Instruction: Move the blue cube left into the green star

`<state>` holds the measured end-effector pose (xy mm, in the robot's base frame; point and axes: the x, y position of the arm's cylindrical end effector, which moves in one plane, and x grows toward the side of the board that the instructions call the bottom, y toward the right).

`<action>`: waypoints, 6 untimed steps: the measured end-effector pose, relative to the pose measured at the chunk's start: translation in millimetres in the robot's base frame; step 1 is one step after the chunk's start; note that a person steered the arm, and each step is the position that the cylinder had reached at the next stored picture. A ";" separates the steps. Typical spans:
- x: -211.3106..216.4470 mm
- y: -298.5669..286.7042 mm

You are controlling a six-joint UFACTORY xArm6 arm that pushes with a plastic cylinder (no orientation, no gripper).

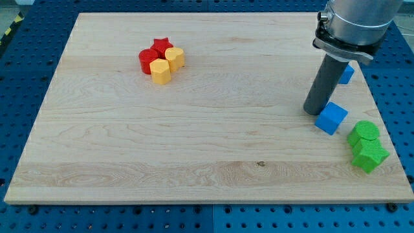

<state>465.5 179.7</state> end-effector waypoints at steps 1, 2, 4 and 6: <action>-13.2 6.5; -7.0 42.5; 15.8 31.4; -4.4 6.7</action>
<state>461.2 186.5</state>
